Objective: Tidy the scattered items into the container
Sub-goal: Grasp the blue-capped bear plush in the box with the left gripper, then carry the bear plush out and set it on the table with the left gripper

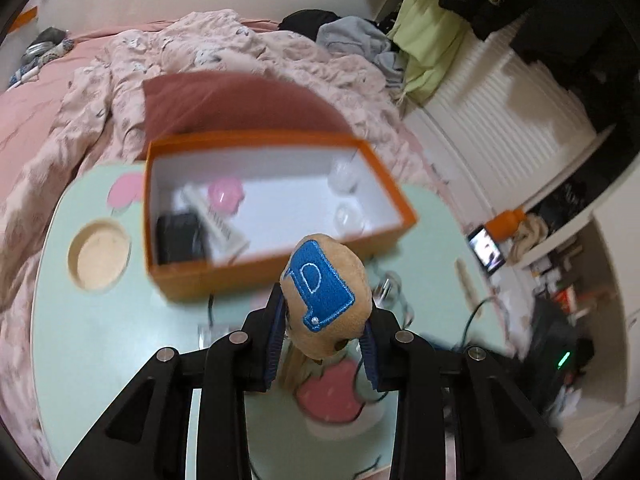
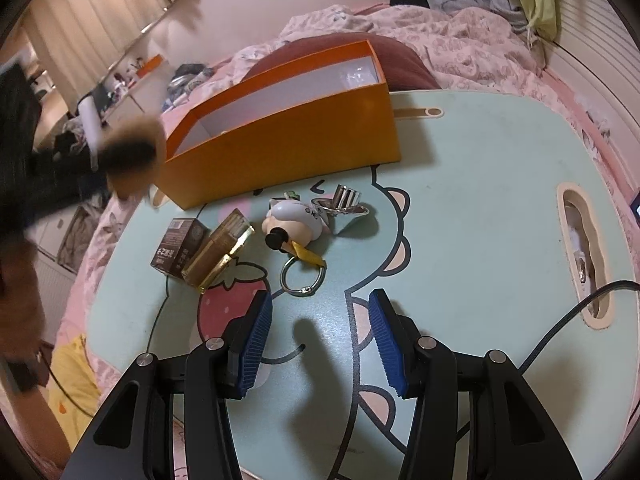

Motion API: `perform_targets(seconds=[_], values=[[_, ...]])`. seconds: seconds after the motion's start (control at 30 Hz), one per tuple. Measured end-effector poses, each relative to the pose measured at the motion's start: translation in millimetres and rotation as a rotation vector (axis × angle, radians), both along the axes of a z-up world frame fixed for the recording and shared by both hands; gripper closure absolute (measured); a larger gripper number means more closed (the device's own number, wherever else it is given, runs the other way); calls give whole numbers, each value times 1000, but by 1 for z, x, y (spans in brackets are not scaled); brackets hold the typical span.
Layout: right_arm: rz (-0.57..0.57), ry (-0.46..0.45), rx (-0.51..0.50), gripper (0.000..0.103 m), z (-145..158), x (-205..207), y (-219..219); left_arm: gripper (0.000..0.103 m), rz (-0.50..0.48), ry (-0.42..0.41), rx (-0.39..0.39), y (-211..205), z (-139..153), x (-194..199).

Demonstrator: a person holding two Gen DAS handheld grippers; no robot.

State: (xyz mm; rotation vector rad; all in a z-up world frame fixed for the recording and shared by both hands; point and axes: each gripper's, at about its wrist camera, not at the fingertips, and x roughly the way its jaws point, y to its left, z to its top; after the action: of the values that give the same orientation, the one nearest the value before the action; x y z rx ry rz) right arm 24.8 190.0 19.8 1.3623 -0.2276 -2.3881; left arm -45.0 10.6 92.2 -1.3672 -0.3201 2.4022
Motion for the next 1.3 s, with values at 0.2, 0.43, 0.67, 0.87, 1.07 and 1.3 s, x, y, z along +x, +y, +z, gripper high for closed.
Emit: perform_targets(seconds=[0.2, 0.43, 0.67, 0.87, 1.07, 1.3], values=[[1, 6, 15, 53, 2, 1, -3, 69, -53, -31, -51, 10, -37, 24], [-2, 4, 12, 53, 4, 2, -2, 62, -82, -32, -47, 17, -47, 32], [-6, 4, 9, 54, 4, 3, 0, 43, -47, -6, -9, 5, -39, 40], [-6, 7, 12, 54, 6, 4, 1, 43, 31, 38, -28, -19, -37, 60], [17, 40, 17, 54, 21, -2, -4, 42, 88, 85, -51, -47, -33, 82], [49, 125, 6, 54, 76, -50, -37, 42, 155, 121, -24, -63, -27, 89]])
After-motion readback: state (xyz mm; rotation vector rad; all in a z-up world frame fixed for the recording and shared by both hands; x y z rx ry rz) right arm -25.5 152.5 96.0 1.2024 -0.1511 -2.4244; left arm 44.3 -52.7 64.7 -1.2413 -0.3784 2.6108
